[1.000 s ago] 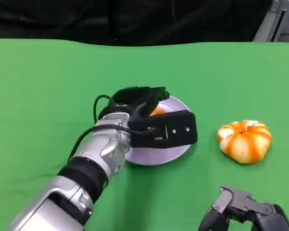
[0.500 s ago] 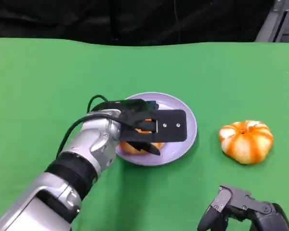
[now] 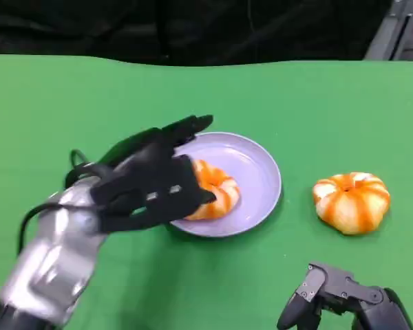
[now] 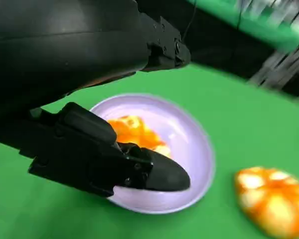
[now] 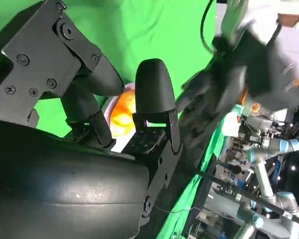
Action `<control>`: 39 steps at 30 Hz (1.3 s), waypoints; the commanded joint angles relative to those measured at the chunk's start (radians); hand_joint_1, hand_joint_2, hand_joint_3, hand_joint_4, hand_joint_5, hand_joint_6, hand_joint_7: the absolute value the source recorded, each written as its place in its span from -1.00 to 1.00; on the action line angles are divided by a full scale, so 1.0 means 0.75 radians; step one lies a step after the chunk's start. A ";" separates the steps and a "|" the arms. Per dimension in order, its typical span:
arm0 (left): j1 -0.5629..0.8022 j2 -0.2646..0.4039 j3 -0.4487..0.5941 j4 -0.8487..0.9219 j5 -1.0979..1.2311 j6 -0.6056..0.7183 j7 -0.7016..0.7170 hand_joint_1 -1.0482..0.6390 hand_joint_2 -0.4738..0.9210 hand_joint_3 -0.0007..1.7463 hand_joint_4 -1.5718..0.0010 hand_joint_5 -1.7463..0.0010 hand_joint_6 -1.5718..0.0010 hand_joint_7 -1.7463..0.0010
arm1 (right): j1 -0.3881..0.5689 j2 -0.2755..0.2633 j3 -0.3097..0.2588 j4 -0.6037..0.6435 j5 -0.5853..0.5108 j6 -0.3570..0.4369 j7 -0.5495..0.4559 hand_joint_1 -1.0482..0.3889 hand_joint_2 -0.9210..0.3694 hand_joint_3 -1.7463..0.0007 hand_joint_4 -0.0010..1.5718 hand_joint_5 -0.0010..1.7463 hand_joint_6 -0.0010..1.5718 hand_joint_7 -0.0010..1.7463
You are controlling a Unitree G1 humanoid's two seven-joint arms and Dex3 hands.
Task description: Grasp the bread from the table and place it into the plate.
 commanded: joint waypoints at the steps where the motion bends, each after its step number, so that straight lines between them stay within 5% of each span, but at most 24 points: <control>1: 0.211 0.011 0.138 -0.222 -0.131 -0.029 0.039 -0.24 1.00 -0.75 0.71 -0.06 0.47 0.72 | 0.006 0.007 0.008 -0.014 -0.011 0.015 -0.014 0.44 0.14 -0.87 0.01 1.00 0.04 0.64; 6: 0.591 -0.089 0.304 -0.418 -0.332 -0.270 0.187 -0.01 0.97 -0.70 0.20 -0.23 0.03 0.41 | 0.008 0.005 0.018 -0.024 -0.021 0.025 -0.017 0.44 0.13 -0.87 0.01 1.00 0.03 0.64; 10: 0.821 -0.172 0.359 -0.532 -0.399 -0.398 0.288 0.09 0.39 0.27 0.01 -0.51 0.00 -0.16 | 0.015 0.003 0.018 -0.033 -0.018 0.035 -0.016 0.43 0.13 -0.86 0.02 1.00 0.03 0.64; 16: 1.016 -0.235 0.378 -0.592 -0.458 -0.512 0.336 0.19 0.18 0.70 -0.08 -0.76 -0.04 -0.47 | 0.005 -0.016 -0.007 -0.029 0.005 0.030 -0.005 0.43 0.13 -0.86 0.02 1.00 0.03 0.64; 25: 1.108 -0.290 0.328 -0.583 -0.493 -0.522 0.343 0.23 0.07 0.94 -0.17 -0.99 -0.05 -0.82 | -0.012 -0.037 -0.063 0.000 0.054 0.005 0.010 0.41 0.13 -0.81 0.01 1.00 0.05 0.60; 39: 1.058 -0.270 0.318 -0.503 -0.466 -0.592 0.337 0.17 -0.11 1.00 -0.25 -1.00 -0.12 -0.85 | -0.010 -0.048 -0.086 0.028 0.053 -0.031 0.018 0.41 0.11 -0.81 -0.03 0.98 0.04 0.60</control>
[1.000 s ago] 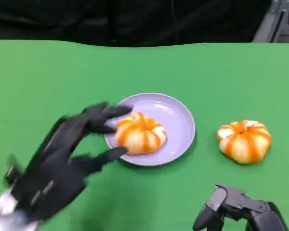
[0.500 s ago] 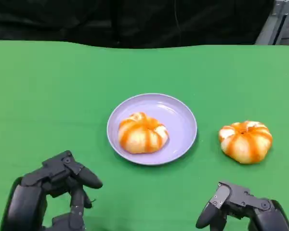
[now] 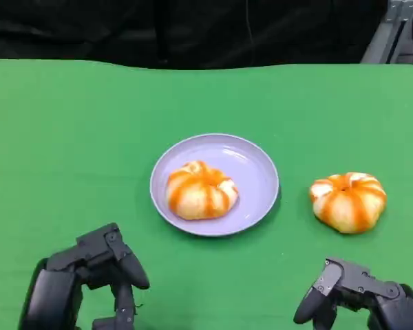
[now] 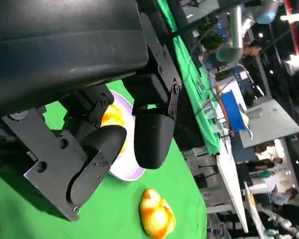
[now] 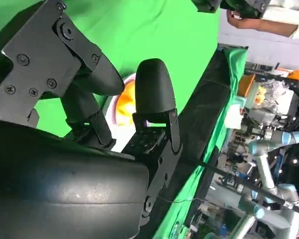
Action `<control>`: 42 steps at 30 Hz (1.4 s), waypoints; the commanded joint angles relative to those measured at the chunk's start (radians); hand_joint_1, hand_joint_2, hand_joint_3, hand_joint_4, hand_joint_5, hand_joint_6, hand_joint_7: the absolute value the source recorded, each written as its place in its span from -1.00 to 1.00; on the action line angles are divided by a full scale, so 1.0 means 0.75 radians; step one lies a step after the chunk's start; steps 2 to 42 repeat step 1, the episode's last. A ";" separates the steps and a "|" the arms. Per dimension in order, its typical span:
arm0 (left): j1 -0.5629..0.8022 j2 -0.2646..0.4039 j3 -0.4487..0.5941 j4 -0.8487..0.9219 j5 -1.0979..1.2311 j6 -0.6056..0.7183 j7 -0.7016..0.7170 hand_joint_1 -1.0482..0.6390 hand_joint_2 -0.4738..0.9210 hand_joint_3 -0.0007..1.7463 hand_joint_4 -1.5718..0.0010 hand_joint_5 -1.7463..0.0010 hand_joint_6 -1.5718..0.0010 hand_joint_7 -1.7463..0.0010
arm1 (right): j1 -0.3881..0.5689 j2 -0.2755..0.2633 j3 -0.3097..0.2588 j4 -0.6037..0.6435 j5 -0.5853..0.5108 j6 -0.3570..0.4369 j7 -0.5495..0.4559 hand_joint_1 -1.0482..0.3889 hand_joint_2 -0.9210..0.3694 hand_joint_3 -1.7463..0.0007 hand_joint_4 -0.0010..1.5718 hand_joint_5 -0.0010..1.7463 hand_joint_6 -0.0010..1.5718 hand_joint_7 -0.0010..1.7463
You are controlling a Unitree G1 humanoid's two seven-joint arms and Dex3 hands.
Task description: Grasp the bread from the table and place it into the plate.
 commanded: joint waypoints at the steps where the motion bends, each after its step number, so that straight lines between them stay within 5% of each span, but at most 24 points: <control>1: -0.006 0.021 0.020 0.009 -0.021 -0.009 0.003 0.17 -0.11 1.00 -0.25 -1.00 -0.12 -0.85 | 0.006 -0.005 0.000 0.004 -0.013 -0.029 -0.007 0.41 0.11 -0.81 -0.03 0.98 0.04 0.60; 42: -0.006 0.021 0.020 0.009 -0.021 -0.009 0.003 0.17 -0.11 1.00 -0.25 -1.00 -0.12 -0.85 | 0.006 -0.005 0.000 0.004 -0.013 -0.029 -0.007 0.41 0.11 -0.81 -0.03 0.98 0.04 0.60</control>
